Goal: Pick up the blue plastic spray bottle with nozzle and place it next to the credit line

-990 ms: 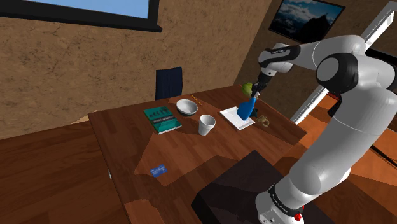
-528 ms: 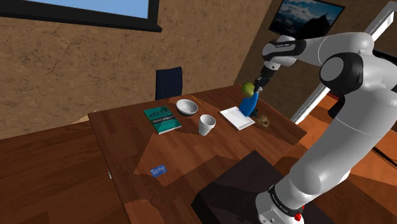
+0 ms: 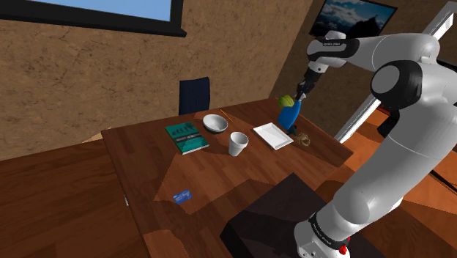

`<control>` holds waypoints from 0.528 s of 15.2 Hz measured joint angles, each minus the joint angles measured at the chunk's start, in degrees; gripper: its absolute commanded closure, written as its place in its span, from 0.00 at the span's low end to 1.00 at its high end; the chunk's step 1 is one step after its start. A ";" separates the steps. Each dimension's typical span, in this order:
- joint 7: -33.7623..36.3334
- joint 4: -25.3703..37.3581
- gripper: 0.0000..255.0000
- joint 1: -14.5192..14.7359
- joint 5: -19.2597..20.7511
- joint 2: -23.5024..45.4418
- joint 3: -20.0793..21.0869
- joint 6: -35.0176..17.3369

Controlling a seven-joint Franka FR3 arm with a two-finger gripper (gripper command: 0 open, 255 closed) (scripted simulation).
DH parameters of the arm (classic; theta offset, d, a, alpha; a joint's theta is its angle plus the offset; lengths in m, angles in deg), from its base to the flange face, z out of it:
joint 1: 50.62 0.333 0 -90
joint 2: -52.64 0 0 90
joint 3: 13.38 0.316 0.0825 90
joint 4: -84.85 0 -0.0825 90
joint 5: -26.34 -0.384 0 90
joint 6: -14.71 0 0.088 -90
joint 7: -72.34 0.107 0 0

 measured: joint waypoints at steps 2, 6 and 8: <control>-0.08 1.39 1.00 -0.10 0.03 -0.04 -0.07 1.42; 0.04 4.06 1.00 -0.13 0.18 -0.30 -0.13 4.34; 0.04 5.61 1.00 -0.18 0.13 -0.15 -0.14 5.74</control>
